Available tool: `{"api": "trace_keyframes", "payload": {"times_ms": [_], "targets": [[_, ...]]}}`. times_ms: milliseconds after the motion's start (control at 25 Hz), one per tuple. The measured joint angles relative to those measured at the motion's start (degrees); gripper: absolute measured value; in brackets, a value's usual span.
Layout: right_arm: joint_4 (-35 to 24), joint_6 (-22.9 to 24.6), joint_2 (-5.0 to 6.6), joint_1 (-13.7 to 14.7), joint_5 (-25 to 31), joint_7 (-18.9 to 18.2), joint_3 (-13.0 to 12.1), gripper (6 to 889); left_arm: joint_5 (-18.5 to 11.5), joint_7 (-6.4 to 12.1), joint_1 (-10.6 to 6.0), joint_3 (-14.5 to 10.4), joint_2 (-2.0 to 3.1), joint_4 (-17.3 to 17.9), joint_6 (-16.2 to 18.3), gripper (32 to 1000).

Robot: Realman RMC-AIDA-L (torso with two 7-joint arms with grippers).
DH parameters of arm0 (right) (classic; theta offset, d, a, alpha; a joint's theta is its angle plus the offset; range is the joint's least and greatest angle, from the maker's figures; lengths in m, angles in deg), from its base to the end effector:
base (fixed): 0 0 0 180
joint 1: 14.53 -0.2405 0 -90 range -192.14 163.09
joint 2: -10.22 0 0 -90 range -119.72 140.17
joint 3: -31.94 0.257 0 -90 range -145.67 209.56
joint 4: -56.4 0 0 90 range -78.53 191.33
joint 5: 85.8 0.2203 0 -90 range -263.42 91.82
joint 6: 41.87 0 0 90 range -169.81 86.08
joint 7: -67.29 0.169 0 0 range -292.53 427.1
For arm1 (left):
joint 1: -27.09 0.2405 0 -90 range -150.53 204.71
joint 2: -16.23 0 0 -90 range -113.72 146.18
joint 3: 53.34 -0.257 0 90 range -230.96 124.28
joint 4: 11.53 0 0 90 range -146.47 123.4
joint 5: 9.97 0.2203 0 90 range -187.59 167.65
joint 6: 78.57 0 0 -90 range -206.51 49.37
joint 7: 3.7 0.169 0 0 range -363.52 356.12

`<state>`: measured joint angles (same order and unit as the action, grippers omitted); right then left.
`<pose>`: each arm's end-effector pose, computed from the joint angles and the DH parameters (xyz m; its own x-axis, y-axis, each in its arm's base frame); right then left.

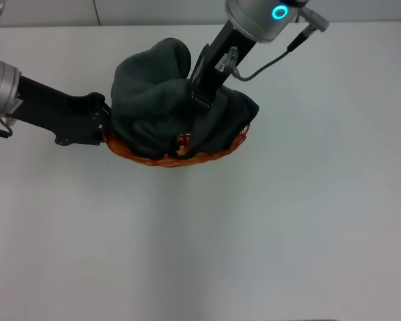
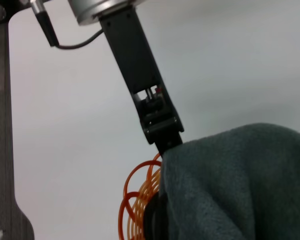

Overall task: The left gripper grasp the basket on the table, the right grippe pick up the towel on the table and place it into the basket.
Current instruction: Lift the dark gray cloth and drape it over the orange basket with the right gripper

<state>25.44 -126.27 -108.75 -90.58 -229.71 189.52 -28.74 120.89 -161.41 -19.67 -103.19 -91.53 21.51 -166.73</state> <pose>0.0505 0.4234 -0.0895 0.9204 -0.2842 0.2684 -0.2816 -0.9583 -0.0491 -0.2372 0.4064 0.0117 0.0664 0.9908 0.1175 0.9978 -0.0662 -0.0061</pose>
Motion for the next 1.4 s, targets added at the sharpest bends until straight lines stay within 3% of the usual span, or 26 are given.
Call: {"api": "trace_keyframes", "payload": {"times_ms": [240,360,1400], "targets": [[1.52,2.27,-0.11,-0.15,2.25,0.12,-4.83,48,0.0,-0.04,-0.14,0.0,0.01,0.01,0.0,112],[1.57,2.51,-0.12,-0.17,2.64,0.28,-5.73,48,0.01,-0.06,-0.24,-0.06,-0.01,0.01,0.0,112],[1.4,3.46,-0.12,-0.24,2.67,0.75,-6.11,69,0.01,0.09,-0.37,-0.34,-0.17,-0.18,0.04,112]]}}
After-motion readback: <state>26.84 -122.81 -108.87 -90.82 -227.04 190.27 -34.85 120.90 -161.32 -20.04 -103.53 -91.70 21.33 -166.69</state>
